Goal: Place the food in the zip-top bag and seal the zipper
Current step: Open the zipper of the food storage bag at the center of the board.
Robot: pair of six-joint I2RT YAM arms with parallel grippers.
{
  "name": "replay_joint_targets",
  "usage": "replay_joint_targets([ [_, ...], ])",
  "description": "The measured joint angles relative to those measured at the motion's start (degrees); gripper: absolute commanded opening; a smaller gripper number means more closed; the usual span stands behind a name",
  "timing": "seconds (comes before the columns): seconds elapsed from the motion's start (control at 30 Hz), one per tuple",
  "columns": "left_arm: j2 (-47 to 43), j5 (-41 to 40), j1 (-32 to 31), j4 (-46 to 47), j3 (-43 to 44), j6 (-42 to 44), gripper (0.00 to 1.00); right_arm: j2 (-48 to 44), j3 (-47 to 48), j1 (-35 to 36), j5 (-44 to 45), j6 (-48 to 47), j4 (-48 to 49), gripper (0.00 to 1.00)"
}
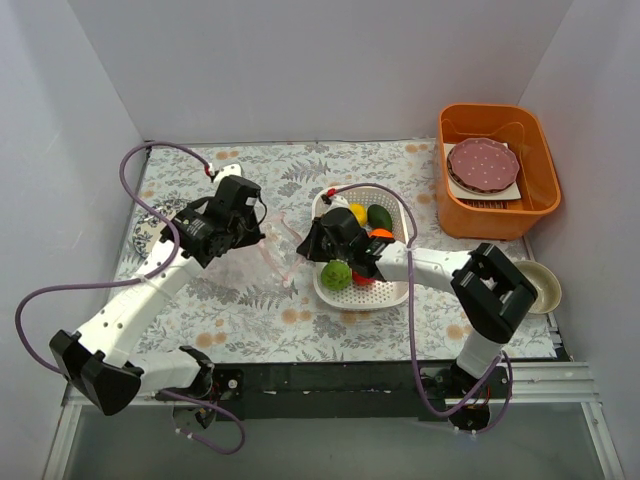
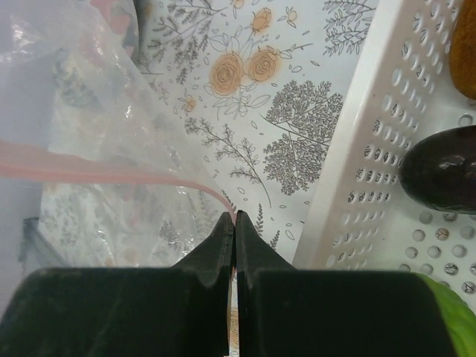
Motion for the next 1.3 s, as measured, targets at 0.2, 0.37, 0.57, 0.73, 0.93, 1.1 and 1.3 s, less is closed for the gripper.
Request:
replay_joint_targets([
  [0.2, 1.9, 2.8, 3.4, -2.7, 3.1, 2.0, 0.0, 4.5, 4.9, -0.2, -1.6, -2.4, -5.0, 0.01],
  [0.37, 1.7, 7.3, 3.4, 0.2, -1.3, 2.0, 0.0, 4.2, 5.6, -0.6, -2.1, -5.2, -7.6, 0.31],
  [0.57, 2.8, 11.3, 3.4, 4.7, -6.7, 0.6, 0.0, -4.1, 4.2, -0.9, -1.0, -8.3, -11.6, 0.6],
  [0.73, 3.5, 12.7, 3.4, 7.5, -7.6, 0.1, 0.0, -16.0, -1.3, -1.4, 0.8, -8.8, -11.9, 0.68],
  [0.93, 6.0, 14.1, 3.4, 10.1, -7.6, 0.2, 0.0, -22.4, -9.7, -1.5, 3.0, -7.3, -13.9, 0.66],
  [1.1, 7.5, 15.5, 3.4, 11.5, -7.7, 0.3, 0.0, -22.3, -12.2, -1.5, 3.0, -6.7, -18.6, 0.62],
  [1.3, 8.0, 16.5, 3.4, 11.8, -7.7, 0.6, 0.0, -25.0, -13.6, -1.5, -0.3, -6.7, -15.2, 0.56],
])
